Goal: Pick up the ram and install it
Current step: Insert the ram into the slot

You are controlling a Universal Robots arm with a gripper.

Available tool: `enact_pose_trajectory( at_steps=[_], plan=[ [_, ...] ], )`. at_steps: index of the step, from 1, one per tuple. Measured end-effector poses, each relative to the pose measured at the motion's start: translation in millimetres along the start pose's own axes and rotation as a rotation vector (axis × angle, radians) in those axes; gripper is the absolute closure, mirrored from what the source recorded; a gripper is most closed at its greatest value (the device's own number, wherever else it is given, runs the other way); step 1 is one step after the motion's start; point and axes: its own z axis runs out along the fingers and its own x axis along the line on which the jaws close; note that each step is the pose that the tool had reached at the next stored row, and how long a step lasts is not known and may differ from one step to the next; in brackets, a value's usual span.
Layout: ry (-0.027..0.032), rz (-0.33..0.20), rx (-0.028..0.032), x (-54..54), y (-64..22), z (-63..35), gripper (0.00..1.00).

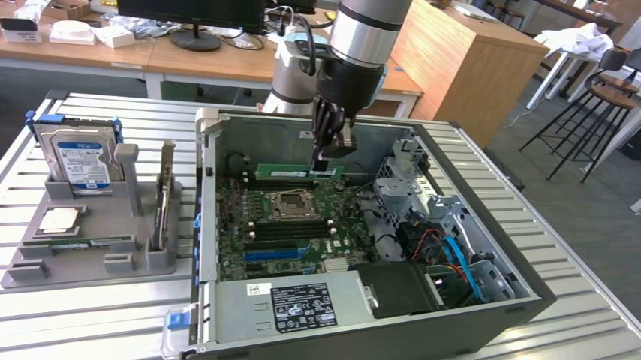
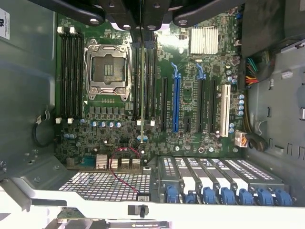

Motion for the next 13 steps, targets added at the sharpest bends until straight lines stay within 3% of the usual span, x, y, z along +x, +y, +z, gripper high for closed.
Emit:
enact_pose_trajectory(
  at_steps=[13],
  plan=[
    [0.0003, 0.0, -0.0002, 0.1, -0.9, 17.3, 0.89]
  ],
)
